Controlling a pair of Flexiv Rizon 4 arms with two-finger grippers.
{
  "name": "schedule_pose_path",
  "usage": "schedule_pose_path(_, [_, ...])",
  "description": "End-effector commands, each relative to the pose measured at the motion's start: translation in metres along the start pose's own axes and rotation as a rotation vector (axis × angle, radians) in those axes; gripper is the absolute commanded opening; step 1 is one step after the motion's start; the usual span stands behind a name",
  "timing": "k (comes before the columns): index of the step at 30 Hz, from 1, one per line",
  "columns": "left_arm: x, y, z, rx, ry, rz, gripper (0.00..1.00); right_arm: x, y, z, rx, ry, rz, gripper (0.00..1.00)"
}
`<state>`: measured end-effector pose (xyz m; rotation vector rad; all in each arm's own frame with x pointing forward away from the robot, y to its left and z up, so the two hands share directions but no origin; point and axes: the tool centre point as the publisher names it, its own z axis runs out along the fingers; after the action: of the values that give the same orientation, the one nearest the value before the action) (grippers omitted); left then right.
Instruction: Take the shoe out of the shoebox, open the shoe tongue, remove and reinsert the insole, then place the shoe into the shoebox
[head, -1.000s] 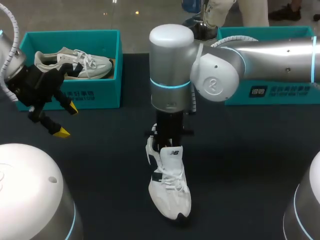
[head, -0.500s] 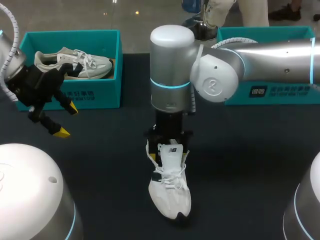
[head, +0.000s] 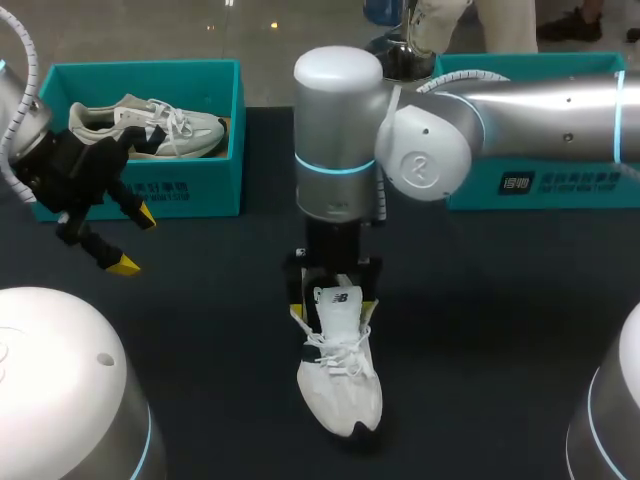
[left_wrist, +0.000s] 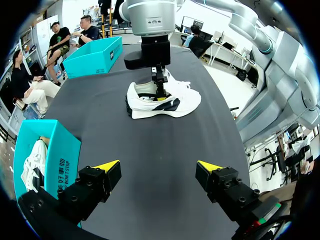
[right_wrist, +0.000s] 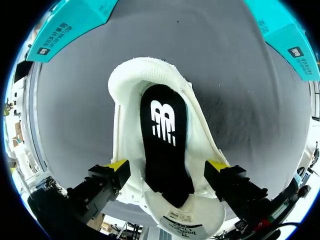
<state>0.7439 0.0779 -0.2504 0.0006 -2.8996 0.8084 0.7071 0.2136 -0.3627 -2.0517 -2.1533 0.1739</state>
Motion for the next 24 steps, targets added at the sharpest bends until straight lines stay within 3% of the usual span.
schedule_pose_path(1, [0.000, 0.000, 0.000, -0.002, 0.001, 0.000, 1.00, 0.005, 0.002, -0.005, -0.009, -0.018, 0.001, 1.00])
schedule_pose_path(10, [0.000, 0.000, 0.000, -0.002, 0.001, 0.000, 1.00, -0.002, 0.000, -0.020, -0.038, -0.044, 0.015, 1.00])
schedule_pose_path(24, [0.000, 0.000, 0.000, -0.002, 0.001, 0.000, 1.00, -0.016, 0.000, -0.075, -0.135, -0.116, 0.039, 1.00])
